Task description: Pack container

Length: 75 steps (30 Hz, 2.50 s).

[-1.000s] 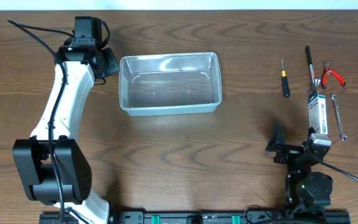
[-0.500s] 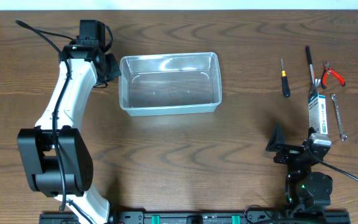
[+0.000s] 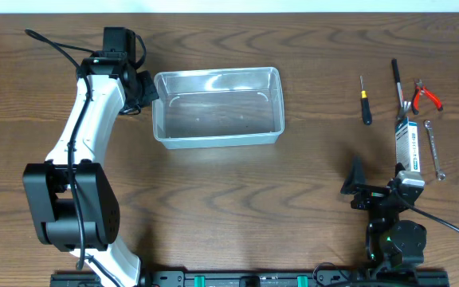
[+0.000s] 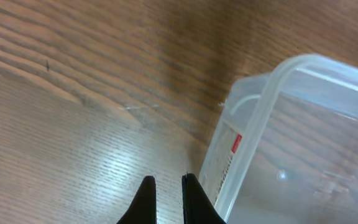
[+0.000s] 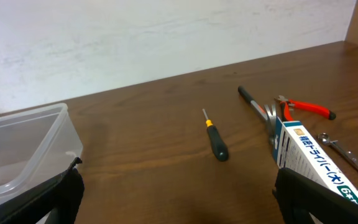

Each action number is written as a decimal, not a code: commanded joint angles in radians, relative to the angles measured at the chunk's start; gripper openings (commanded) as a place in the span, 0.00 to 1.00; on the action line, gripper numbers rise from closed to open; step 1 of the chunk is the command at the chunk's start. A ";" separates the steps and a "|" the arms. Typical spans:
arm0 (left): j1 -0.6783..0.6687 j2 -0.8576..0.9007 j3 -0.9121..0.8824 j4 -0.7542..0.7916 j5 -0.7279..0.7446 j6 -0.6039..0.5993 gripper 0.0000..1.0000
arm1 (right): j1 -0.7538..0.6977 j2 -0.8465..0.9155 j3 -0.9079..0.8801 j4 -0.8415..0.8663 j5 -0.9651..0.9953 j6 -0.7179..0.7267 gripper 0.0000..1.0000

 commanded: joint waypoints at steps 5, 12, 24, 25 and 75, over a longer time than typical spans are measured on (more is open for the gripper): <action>0.002 0.013 -0.005 -0.034 0.027 0.010 0.06 | -0.005 -0.005 -0.005 0.002 -0.001 -0.006 0.99; -0.003 0.013 -0.005 -0.064 0.028 0.010 0.06 | -0.005 -0.005 -0.005 0.002 -0.002 -0.006 0.99; -0.098 0.013 -0.006 -0.077 0.051 0.009 0.06 | -0.005 -0.005 -0.005 0.002 -0.002 -0.006 0.99; -0.108 0.013 -0.006 -0.076 0.054 0.009 0.06 | -0.005 -0.005 -0.005 0.002 -0.002 -0.006 0.99; -0.120 -0.145 0.016 0.054 0.060 0.014 0.06 | -0.005 -0.005 -0.005 0.002 -0.001 -0.006 0.99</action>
